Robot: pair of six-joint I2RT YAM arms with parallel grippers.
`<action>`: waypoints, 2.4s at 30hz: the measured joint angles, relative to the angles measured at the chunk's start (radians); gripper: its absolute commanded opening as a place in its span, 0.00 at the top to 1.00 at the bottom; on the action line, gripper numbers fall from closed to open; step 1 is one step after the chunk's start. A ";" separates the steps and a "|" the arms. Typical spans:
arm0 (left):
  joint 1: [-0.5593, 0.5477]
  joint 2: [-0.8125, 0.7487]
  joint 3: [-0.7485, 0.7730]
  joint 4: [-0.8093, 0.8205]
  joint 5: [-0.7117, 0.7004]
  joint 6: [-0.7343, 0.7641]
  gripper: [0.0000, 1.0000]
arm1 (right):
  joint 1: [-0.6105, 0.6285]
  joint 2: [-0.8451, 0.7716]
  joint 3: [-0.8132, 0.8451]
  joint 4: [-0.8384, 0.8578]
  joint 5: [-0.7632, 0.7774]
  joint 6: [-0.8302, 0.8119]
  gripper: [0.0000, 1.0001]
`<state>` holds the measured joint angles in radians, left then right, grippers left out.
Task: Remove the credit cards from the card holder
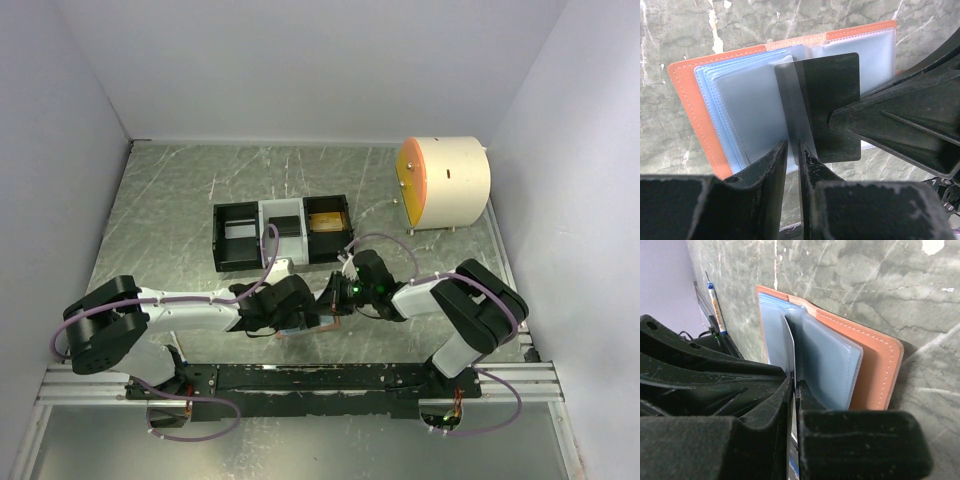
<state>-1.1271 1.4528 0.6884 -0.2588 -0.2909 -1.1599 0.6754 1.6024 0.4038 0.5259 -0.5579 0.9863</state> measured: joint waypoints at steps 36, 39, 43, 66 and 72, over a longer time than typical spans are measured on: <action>0.000 -0.031 -0.010 -0.020 -0.007 0.001 0.68 | 0.000 -0.099 -0.030 -0.027 0.039 0.014 1.00; 0.000 -0.065 -0.028 -0.029 -0.017 0.001 0.65 | 0.001 -0.129 -0.034 -0.042 0.047 0.010 1.00; 0.000 -0.101 -0.039 -0.029 -0.024 0.000 0.54 | 0.001 -0.151 -0.049 -0.049 0.043 0.012 1.00; 0.180 -0.273 -0.004 -0.124 -0.013 0.165 0.02 | 0.057 -0.312 0.001 -0.248 0.177 -0.109 1.00; 0.394 -0.296 0.027 -0.178 0.078 0.279 0.01 | 0.132 -0.438 -0.002 -0.249 0.285 -0.167 1.00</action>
<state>-0.7334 1.1568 0.7158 -0.4366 -0.2131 -0.8806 0.8078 1.1645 0.4019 0.2768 -0.2729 0.8192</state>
